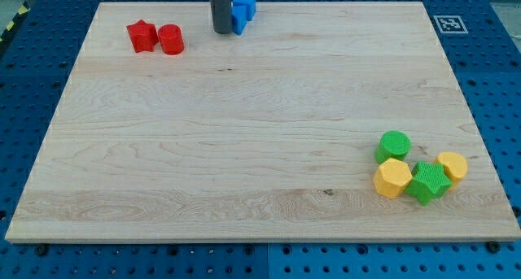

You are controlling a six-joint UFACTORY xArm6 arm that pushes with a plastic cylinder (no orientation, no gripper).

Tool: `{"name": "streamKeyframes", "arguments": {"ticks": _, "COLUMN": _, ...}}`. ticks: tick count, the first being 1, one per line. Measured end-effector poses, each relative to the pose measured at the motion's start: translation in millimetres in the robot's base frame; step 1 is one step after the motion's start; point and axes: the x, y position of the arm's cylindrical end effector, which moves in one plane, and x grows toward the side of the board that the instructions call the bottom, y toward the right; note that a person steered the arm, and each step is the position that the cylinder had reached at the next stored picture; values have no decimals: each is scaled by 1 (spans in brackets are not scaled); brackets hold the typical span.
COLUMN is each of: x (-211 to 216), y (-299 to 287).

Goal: Push the red star into the red circle

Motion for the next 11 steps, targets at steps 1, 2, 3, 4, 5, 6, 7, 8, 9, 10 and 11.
{"name": "streamKeyframes", "arguments": {"ticks": 1, "x": -10, "y": -1}}
{"name": "streamKeyframes", "arguments": {"ticks": 2, "x": -18, "y": -47}}
{"name": "streamKeyframes", "arguments": {"ticks": 3, "x": -18, "y": -139}}
{"name": "streamKeyframes", "arguments": {"ticks": 4, "x": -18, "y": -223}}
{"name": "streamKeyframes", "arguments": {"ticks": 5, "x": -6, "y": -213}}
{"name": "streamKeyframes", "arguments": {"ticks": 6, "x": 21, "y": -177}}
{"name": "streamKeyframes", "arguments": {"ticks": 7, "x": 32, "y": -134}}
{"name": "streamKeyframes", "arguments": {"ticks": 8, "x": 34, "y": -91}}
{"name": "streamKeyframes", "arguments": {"ticks": 9, "x": 39, "y": -55}}
{"name": "streamKeyframes", "arguments": {"ticks": 10, "x": 56, "y": -24}}
{"name": "streamKeyframes", "arguments": {"ticks": 11, "x": 71, "y": -5}}
